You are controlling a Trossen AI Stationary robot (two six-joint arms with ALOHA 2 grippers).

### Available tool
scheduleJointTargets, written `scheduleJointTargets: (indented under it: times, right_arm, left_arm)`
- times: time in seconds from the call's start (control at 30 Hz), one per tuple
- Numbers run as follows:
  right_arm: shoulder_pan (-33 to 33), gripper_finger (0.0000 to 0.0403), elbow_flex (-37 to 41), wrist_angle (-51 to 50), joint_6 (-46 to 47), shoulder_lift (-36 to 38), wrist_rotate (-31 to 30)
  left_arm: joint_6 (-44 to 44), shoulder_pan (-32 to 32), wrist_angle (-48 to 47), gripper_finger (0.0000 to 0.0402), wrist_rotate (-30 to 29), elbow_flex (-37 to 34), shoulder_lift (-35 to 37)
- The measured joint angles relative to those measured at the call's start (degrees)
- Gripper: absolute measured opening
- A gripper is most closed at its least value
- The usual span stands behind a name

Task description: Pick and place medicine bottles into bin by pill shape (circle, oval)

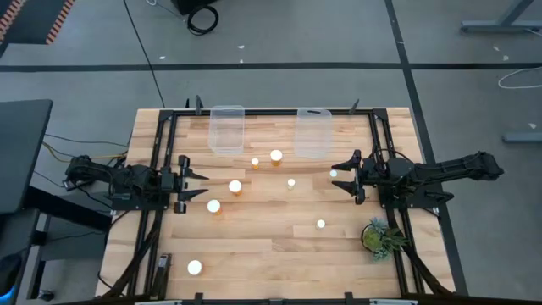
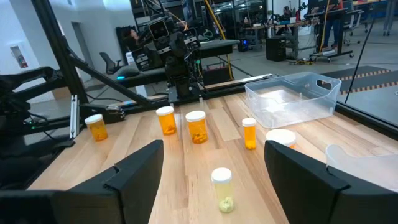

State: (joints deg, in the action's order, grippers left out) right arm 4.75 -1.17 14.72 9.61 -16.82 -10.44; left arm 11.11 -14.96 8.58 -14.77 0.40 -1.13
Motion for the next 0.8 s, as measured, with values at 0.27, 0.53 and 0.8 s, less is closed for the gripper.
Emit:
scheduleJointTargets:
  times: [0.27, 0.53, 0.8]
  right_arm:
    - [-0.02, 0.0284, -0.02, 0.0, 0.0, 0.0, 0.0]
    - [0.0, 0.0284, -0.02, 0.0, 0.0, -0.02, 0.0]
    - [-0.02, 0.0284, -0.02, 0.0, 0.0, -0.01, 0.0]
  left_arm:
    - [0.0, 0.0, 0.35, 0.0172, -0.02, 0.0, 0.0]
    - [-13.68, -0.01, 0.86, 0.0172, 0.02, 0.0, 0.0]
    - [-24.7, -0.02, 0.99, 0.0172, 0.01, 0.0, 0.02]
